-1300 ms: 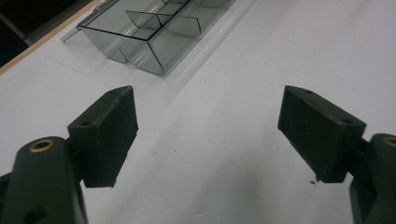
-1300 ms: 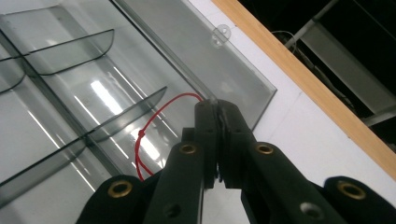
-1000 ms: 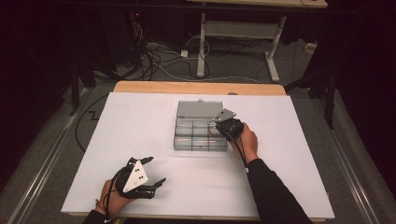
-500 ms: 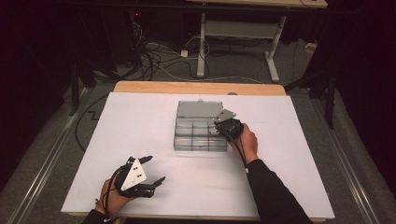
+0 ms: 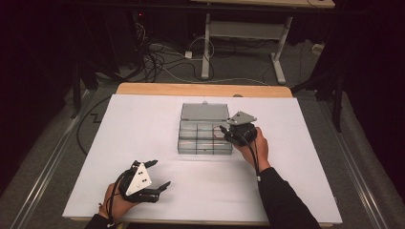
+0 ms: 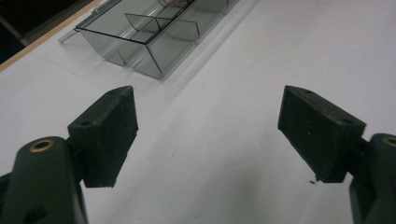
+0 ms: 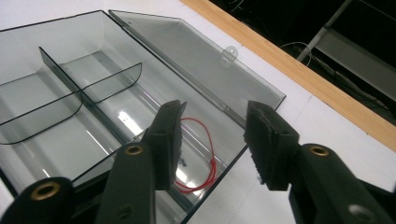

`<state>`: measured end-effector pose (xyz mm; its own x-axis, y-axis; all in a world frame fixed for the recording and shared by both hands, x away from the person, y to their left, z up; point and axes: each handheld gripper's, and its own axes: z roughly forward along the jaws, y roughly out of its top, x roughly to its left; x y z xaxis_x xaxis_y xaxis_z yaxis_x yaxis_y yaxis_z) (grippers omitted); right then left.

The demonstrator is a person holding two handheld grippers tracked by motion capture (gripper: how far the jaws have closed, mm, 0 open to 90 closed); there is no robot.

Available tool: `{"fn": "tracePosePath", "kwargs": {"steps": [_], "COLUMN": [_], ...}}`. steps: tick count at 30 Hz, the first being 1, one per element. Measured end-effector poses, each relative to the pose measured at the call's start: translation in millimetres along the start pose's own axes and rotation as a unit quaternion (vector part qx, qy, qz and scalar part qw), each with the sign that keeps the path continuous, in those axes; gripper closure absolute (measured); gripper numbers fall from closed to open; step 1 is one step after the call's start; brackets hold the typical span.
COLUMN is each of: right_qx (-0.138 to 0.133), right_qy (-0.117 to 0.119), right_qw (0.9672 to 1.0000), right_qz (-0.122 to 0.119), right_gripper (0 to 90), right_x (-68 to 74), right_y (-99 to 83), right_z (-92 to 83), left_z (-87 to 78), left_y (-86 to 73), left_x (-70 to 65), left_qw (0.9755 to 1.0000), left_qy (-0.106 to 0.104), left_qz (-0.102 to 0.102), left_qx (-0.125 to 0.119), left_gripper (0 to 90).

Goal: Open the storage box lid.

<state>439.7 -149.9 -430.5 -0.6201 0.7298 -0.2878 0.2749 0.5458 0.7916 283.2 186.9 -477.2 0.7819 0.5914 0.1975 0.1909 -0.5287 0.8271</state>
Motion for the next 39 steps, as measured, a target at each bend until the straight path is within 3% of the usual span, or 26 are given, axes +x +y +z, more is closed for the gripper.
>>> {"fn": "tracePosePath", "kwargs": {"steps": [1,2,5,6,7,8,9,11,12,13,14,15,19,26,27,29,30,32,33,34,35,36,37,38,39], "right_qx": [-0.003,-0.007,-0.011,-0.016,-0.020,-0.021,-0.023,-0.029,-0.032,-0.034,-0.035,-0.040,-0.058,-0.078,-0.081,-0.086,-0.087,-0.097,-0.097,-0.101,-0.105,-0.106,-0.108,-0.111,-0.113], "right_qy": [0.001,0.003,0.005,0.005,0.005,0.009,0.013,0.014,0.015,0.017,0.019,0.021,0.021,0.029,0.029,0.036,0.035,0.039,0.041,0.042,0.044,0.047,0.050,0.051,0.053], "right_qw": [1.0000,1.0000,0.9998,0.9998,0.9997,0.9996,0.9994,0.9992,0.9991,0.9989,0.9988,0.9986,0.9975,0.9958,0.9955,0.9947,0.9947,0.9936,0.9933,0.9930,0.9927,0.9925,0.9922,0.9919,0.9915], "right_qz": [0.003,0.005,0.014,0.014,0.016,0.019,0.023,0.025,0.025,0.026,0.028,0.027,0.035,0.039,0.040,0.044,0.042,0.045,0.046,0.044,0.041,0.039,0.038,0.037,0.036], "right_gripper": [53.9,52.6,48.7,47.4,45.6,43.0,40.8,38.6,36.6,34.3,32.4,30.3,25.7,24.7,24.6,24.6,24.5,24.5,24.2,24.2,24.2,24.2,24.7,25.6,26.0], "right_x": [-0.6,-1.4,-2.0,-2.3,-2.7,-2.7,-2.9,-3.3,-3.4,-3.5,-3.5,-4.2,-4.7,-4.9,-4.9,-4.3,-3.6,-3.0,-2.6,-1.9,-1.1,-0.2,0.9,2.3,3.7], "right_y": [-0.8,-1.6,-2.6,-2.7,-2.6,-2.6,-2.5,-3.2,-3.9,-4.5,-4.9,-5.3,-7.5,-14.3,-15.7,-18.4,-19.3,-21.3,-21.8,-22.3,-22.8,-23.4,-24.2,-25.5,-26.8], "right_z": [-1.1,-1.9,-5.4,-7.0,-8.4,-9.8,-11.1,-13.8,-15.3,-16.7,-18.4,-20.2,-30.3,-46.3,-48.1,-51.7,-53.9,-58.8,-61.3,-63.8,-66.4,-68.7,-70.5,-72.3,-73.8], "left_z": [-0.2,-1.7,-2.5,-1.0,-2.7,-1.3,-2.8,-3.0,-1.4,-1.6,-3.6,-1.5,-1.0,-1.7,-4.0,-4.0,-2.9,-3.1,-3.0,-4.8,-3.6,-5.5,-4.9,-5.8,-5.8], "left_y": [0.2,0.9,1.0,0.0,0.7,-0.3,0.2,-0.3,-1.3,-1.3,-0.4,-1.4,-1.5,-0.7,0.4,0.7,0.1,0.1,0.2,1.2,0.6,1.8,1.6,2.4,2.4], "left_x": [1.0,4.2,4.4,0.6,4.1,0.9,4.8,4.9,0.8,1.1,5.3,0.9,0.2,0.4,4.8,5.0,1.6,1.2,1.1,4.5,1.2,3.9,1.7,3.8,3.9], "left_qw": [0.9999,0.9994,0.9994,0.9999,0.9994,0.9999,0.9994,0.9994,0.9999,0.9999,0.9995,0.9999,0.9999,0.9999,0.9994,0.9993,0.9999,0.9999,0.9999,0.9992,0.9998,0.9993,0.9997,0.9992,0.9993], "left_qy": [0.006,0.010,0.011,0.007,0.011,0.008,0.013,0.014,0.010,0.010,0.014,0.011,0.010,0.011,0.016,0.018,0.015,0.013,0.015,0.020,0.016,0.019,0.017,0.019,0.019], "left_qz": [0.009,0.031,0.032,0.007,0.031,0.006,0.030,0.029,0.000,-0.001,0.026,-0.002,-0.005,0.000,0.030,0.031,0.009,0.006,0.007,0.032,0.011,0.031,0.019,0.033,0.032], "left_qx": [-0.001,0.008,0.009,-0.003,0.010,-0.002,0.011,0.011,-0.004,-0.005,0.010,-0.006,-0.007,-0.005,0.010,0.010,-0.001,-0.002,-0.001,0.012,0.000,0.009,0.002,0.008,0.008], "left_gripper": [19.4,19.4,19.4,19.4,19.4,19.4,19.4,19.4,19.4,19.4,19.4,19.4,19.4,19.4,19.4,19.4,19.4,19.4,19.4,19.4,19.4,19.4,19.4,19.4,19.4]}}
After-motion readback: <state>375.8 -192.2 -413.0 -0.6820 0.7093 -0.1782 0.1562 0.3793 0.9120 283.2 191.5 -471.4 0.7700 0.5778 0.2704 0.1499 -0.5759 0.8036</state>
